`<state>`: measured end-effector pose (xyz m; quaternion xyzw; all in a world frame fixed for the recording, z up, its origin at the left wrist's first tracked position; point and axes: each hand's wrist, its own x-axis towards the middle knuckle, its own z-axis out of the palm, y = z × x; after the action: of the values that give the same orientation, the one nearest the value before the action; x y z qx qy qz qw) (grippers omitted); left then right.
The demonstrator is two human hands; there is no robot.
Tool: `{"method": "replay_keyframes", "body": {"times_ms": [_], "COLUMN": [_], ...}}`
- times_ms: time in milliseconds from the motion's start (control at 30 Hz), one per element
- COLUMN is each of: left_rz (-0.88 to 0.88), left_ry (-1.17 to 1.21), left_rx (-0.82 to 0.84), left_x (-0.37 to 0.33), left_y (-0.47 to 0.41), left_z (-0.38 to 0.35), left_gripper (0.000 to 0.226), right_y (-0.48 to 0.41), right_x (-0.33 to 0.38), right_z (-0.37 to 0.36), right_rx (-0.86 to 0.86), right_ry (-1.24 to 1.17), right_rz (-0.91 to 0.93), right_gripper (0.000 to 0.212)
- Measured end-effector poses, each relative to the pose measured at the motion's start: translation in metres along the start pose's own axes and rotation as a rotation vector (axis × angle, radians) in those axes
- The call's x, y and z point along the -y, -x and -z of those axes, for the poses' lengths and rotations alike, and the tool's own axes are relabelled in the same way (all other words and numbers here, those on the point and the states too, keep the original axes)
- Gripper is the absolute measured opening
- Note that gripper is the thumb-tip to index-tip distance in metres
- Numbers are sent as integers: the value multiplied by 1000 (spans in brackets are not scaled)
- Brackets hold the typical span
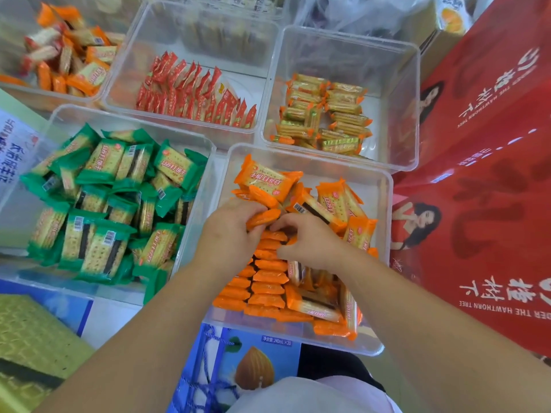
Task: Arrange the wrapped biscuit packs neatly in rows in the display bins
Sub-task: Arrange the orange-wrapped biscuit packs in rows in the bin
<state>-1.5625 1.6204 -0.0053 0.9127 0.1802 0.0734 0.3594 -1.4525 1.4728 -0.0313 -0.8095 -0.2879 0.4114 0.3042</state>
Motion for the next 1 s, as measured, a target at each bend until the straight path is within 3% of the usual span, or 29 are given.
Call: {"method": "replay_keyframes", "body": {"times_ms": [233,400,467,567,800,1000], "left_rz": [-56,-1,4,9,67,89], "left_ry": [-148,-141,-145,-159,-102,-39], "left_rx": [253,294,310,346,315,253], "left_x": [-4,-1,1,3,11,16], "left_y": [-14,-17,-17,-18,-5,12], "left_z": [-9,-14,-13,-13,-14,-17], "left_gripper": [32,34,37,40,39,42], "right_y": [26,33,25,-4,-70,-75], "right_x": [-1,3,8,16,36,34], "right_z": [9,27,33,42,45,43], "right_rx": [-279,-425,-454,-488,-246,-137], "right_ry": [282,677,526,278,663,481], "right_rz": [29,58,81,-36,-241,-286], "right_gripper": [28,46,49,47,39,59]}}
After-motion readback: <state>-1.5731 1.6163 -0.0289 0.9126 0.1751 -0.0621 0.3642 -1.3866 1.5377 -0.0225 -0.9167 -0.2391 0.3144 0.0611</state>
